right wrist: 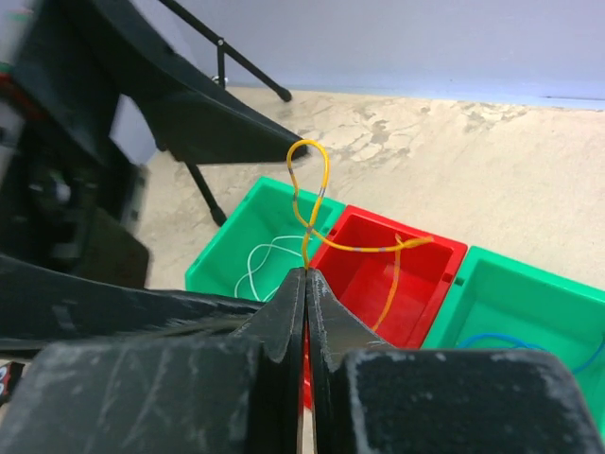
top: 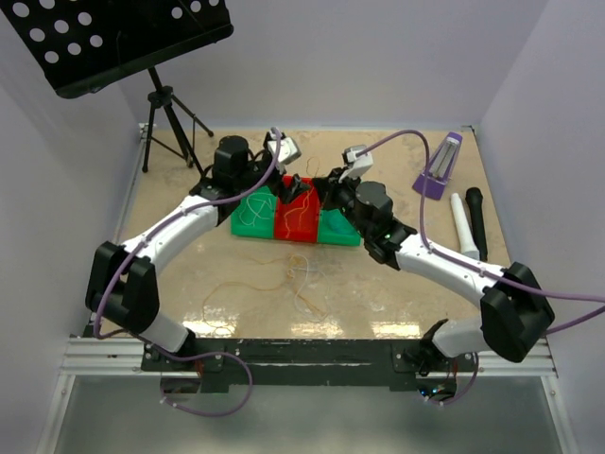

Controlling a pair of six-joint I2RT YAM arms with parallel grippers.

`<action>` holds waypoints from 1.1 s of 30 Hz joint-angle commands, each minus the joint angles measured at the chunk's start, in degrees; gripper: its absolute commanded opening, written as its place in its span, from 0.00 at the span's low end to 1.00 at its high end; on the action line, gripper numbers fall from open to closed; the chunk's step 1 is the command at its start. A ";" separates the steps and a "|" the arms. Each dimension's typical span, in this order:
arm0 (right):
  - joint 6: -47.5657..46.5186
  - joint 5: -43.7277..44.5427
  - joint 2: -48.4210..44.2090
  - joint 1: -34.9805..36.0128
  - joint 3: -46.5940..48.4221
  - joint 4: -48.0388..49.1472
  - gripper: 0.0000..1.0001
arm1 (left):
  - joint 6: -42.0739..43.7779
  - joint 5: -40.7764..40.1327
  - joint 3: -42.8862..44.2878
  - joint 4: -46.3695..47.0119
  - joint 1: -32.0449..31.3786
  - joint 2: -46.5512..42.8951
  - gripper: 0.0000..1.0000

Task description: Untangle the cables

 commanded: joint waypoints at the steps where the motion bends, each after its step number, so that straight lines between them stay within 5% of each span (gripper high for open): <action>1: -1.40 2.97 1.38 -0.23 3.72 1.91 0.00 | -1.40 -1.52 -0.45 -1.22 2.75 -6.36 0.98; 10: -3.77 5.42 9.99 0.29 6.27 5.16 0.00 | -8.34 -9.96 -1.86 0.19 7.93 -17.61 0.99; 16: -9.66 20.09 17.81 6.79 10.05 6.04 0.00 | -8.61 -4.88 -2.11 -1.93 8.73 -23.23 0.99; 33: -10.97 44.37 25.65 7.41 16.56 8.76 0.00 | -13.79 -0.65 -7.21 -0.52 8.73 -30.98 0.99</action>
